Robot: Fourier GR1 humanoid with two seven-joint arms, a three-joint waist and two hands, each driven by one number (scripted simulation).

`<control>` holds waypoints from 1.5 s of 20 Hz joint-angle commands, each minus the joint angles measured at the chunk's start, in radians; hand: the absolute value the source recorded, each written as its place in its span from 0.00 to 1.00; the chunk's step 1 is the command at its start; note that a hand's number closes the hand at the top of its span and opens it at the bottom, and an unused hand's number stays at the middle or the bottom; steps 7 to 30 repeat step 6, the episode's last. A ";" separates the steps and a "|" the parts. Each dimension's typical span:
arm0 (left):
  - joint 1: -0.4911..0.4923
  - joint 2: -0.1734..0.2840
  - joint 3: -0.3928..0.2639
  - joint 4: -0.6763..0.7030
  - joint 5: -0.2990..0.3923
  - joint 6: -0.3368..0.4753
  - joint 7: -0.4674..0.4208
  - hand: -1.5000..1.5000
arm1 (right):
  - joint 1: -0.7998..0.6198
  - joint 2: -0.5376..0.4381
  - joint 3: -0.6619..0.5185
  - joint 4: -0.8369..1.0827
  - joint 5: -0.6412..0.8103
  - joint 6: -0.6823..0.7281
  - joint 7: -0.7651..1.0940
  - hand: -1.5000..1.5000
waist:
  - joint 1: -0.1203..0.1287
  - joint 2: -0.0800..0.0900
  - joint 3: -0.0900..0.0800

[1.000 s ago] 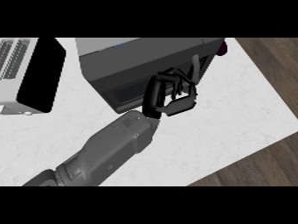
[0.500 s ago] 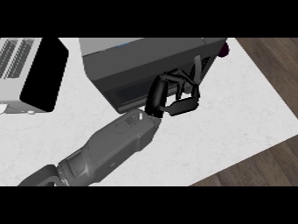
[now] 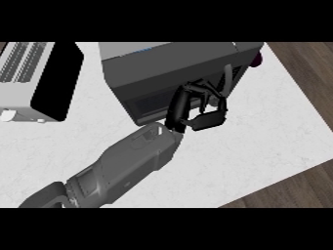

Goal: Pick up the milk, place it into the microwave and close the microwave

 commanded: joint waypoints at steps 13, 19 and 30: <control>0.048 0.002 0.049 0.148 0.079 0.024 0.012 0.00 | 0.046 -0.013 -0.029 -0.033 -0.023 -0.011 0.014 0.00 | 0.048 0.004 -0.001; 0.048 0.002 0.049 0.148 0.079 0.024 0.012 0.00 | 0.046 -0.013 -0.029 -0.033 -0.023 -0.011 0.014 0.00 | 0.048 0.004 -0.001; 0.048 0.002 0.049 0.148 0.079 0.024 0.012 0.00 | 0.046 -0.013 -0.029 -0.033 -0.023 -0.011 0.014 0.00 | 0.048 0.004 -0.001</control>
